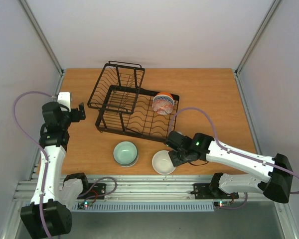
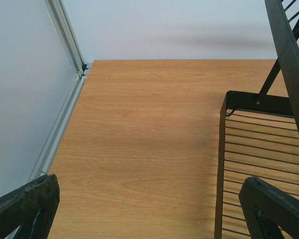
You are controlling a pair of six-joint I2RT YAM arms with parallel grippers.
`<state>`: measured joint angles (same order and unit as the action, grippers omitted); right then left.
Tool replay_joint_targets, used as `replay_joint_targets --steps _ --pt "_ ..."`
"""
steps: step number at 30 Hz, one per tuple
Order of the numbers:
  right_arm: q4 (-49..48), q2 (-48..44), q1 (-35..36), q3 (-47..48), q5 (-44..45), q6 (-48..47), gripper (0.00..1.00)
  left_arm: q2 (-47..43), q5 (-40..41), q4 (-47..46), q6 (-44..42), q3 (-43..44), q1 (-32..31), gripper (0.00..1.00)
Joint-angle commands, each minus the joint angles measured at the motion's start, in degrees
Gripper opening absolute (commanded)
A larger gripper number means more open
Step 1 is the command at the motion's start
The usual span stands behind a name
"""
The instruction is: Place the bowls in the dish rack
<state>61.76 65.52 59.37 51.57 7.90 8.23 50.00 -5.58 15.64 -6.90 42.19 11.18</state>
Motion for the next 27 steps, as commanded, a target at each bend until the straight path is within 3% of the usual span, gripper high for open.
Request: replay_joint_targets --steps 1,8,19,27 --pt "-5.5 1.6 0.5 -2.7 -3.2 1.3 0.58 0.1 -0.4 -1.8 0.0 0.3 0.4 0.99" --pt "-10.2 5.9 0.5 -5.2 -4.4 0.9 0.55 0.2 -0.4 -2.1 0.0 0.0 0.4 0.99" --pt "-12.3 9.0 0.5 -7.4 -4.3 1.1 0.35 0.0 -0.2 -2.2 0.0 -0.1 0.5 0.99" --pt "-12.7 10.2 0.5 -8.3 -3.8 1.2 0.04 -0.1 -0.2 -1.9 0.0 0.1 0.5 0.99"
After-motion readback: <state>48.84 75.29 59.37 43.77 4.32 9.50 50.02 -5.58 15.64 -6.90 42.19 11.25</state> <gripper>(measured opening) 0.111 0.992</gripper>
